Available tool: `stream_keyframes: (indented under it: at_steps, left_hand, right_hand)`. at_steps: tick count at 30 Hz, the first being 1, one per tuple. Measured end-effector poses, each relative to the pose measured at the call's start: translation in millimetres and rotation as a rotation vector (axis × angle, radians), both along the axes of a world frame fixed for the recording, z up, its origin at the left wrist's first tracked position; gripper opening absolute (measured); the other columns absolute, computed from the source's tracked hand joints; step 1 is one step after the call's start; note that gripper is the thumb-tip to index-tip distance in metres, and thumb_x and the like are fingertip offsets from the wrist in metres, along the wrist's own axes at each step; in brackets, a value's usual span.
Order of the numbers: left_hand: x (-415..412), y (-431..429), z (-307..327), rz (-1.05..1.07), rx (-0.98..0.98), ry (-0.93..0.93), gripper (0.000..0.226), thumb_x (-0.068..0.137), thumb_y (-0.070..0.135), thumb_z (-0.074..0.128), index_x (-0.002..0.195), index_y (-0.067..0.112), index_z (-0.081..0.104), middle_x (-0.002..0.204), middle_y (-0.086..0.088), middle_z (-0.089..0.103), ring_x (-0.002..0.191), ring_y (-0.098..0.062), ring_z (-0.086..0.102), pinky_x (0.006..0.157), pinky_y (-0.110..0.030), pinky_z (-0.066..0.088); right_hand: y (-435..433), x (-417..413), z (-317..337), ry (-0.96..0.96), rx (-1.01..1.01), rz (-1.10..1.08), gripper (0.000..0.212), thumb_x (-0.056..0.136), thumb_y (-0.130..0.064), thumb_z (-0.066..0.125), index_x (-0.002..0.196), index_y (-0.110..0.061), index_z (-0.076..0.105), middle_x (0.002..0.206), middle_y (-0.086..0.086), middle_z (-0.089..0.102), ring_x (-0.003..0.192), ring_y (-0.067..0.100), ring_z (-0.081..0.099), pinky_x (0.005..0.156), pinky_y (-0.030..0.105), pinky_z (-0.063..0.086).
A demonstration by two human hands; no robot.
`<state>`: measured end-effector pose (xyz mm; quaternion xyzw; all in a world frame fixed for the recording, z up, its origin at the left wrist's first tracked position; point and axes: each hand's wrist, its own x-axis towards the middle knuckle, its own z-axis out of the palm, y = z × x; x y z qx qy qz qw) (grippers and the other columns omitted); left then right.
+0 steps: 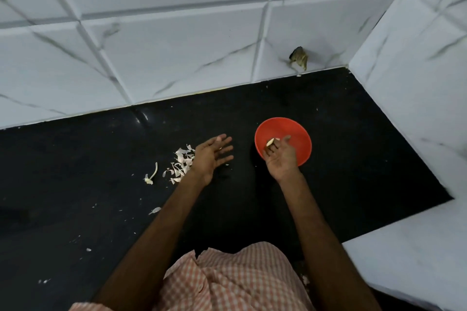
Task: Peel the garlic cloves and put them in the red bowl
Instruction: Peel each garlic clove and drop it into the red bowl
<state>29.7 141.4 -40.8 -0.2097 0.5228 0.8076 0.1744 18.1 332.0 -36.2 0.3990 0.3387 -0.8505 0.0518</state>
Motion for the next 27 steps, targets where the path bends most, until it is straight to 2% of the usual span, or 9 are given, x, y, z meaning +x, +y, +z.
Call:
stream_keyframes:
  at_steps: [3, 5, 8, 12, 17, 20, 22, 24, 27]
  left_hand:
    - [2, -30, -4, 0.105, -0.114, 0.058, 0.024, 0.106, 0.011, 0.048, 0.125, 0.005, 0.062, 0.115, -0.007, 0.071, 0.09, -0.015, 0.07, 0.067, -0.029, 0.061]
    - [3, -59, -12, 0.172, -0.26, 0.123, 0.022, 0.105, 0.004, 0.047, 0.119, 0.005, 0.064, 0.112, -0.01, 0.071, 0.082, -0.015, 0.067, 0.063, -0.028, 0.058]
    - [10, -97, -28, 0.229, -0.459, 0.168, 0.024, 0.103, -0.002, 0.048, 0.113, 0.007, 0.067, 0.105, -0.011, 0.073, 0.089, -0.019, 0.067, 0.077, -0.032, 0.056]
    - [29, -111, -38, 0.177, -0.619, 0.174, 0.023, 0.103, 0.001, 0.05, 0.115, 0.008, 0.068, 0.107, -0.007, 0.074, 0.089, -0.013, 0.068, 0.069, -0.027, 0.058]
    - [44, -115, -47, -0.059, -0.879, 0.273, 0.026, 0.096, 0.001, 0.06, 0.102, 0.023, 0.072, 0.104, 0.007, 0.075, 0.089, -0.008, 0.07, 0.084, -0.032, 0.058]
    - [55, -116, -50, -0.232, -1.087, 0.29, 0.02, 0.092, 0.01, 0.069, 0.106, 0.024, 0.071, 0.104, 0.007, 0.07, 0.089, -0.007, 0.066, 0.082, -0.029, 0.053]
    - [62, -115, -53, -0.332, -1.166, 0.287, 0.021, 0.088, 0.019, 0.076, 0.108, 0.024, 0.071, 0.102, 0.007, 0.063, 0.09, -0.01, 0.063, 0.075, -0.028, 0.047]
    - [68, -112, -55, -0.433, -1.247, 0.278, 0.027, 0.086, 0.023, 0.077, 0.111, 0.025, 0.069, 0.106, 0.006, 0.057, 0.092, -0.013, 0.06, 0.073, -0.028, 0.043]
    - [72, -111, -58, -0.483, -1.309, 0.28, 0.032, 0.089, 0.02, 0.072, 0.12, 0.022, 0.067, 0.115, 0.001, 0.056, 0.099, -0.02, 0.062, 0.079, -0.032, 0.049]
  right_hand:
    - [-4, -1, 0, -0.066, 0.331, 0.227, 0.066, 0.105, -0.049, 0.044, 0.151, -0.003, 0.038, 0.153, 0.012, 0.045, 0.142, 0.026, 0.041, 0.118, 0.038, 0.031]
    - [-13, 2, 1, -0.057, 0.673, 0.502, 0.044, 0.105, -0.045, 0.048, 0.132, -0.012, 0.058, 0.124, 0.003, 0.059, 0.121, 0.023, 0.052, 0.108, 0.041, 0.037]
    - [-28, 0, -7, 0.032, 1.004, 0.761, 0.026, 0.103, -0.036, 0.053, 0.096, -0.012, 0.059, 0.094, 0.003, 0.059, 0.099, 0.024, 0.056, 0.087, 0.038, 0.042]
    - [-46, -2, -8, 0.062, 1.042, 0.772, 0.021, 0.103, -0.033, 0.052, 0.098, -0.013, 0.057, 0.1, 0.005, 0.058, 0.1, 0.024, 0.056, 0.086, 0.036, 0.04]
    - [-65, 8, -12, 0.14, 1.107, 0.835, 0.025, 0.104, -0.025, 0.052, 0.117, -0.006, 0.063, 0.117, 0.01, 0.066, 0.114, 0.028, 0.059, 0.097, 0.039, 0.043]
    - [-81, 25, -13, 0.319, 1.495, 0.725, 0.033, 0.1, -0.013, 0.058, 0.132, -0.004, 0.057, 0.138, 0.014, 0.056, 0.134, 0.029, 0.048, 0.111, 0.038, 0.038]
    - [-97, 36, -16, 0.564, 1.61, 0.709, 0.035, 0.097, -0.006, 0.059, 0.132, -0.007, 0.059, 0.138, 0.011, 0.054, 0.13, 0.023, 0.049, 0.112, 0.04, 0.041]
    - [-115, 43, -23, 0.682, 1.51, 0.993, 0.031, 0.096, -0.008, 0.063, 0.127, -0.011, 0.063, 0.126, 0.007, 0.06, 0.117, 0.02, 0.055, 0.105, 0.038, 0.046]
    - [-138, 52, -46, 0.652, 1.507, 1.435, 0.037, 0.091, -0.013, 0.071, 0.127, -0.01, 0.063, 0.129, 0.007, 0.056, 0.121, 0.025, 0.053, 0.104, 0.036, 0.044]
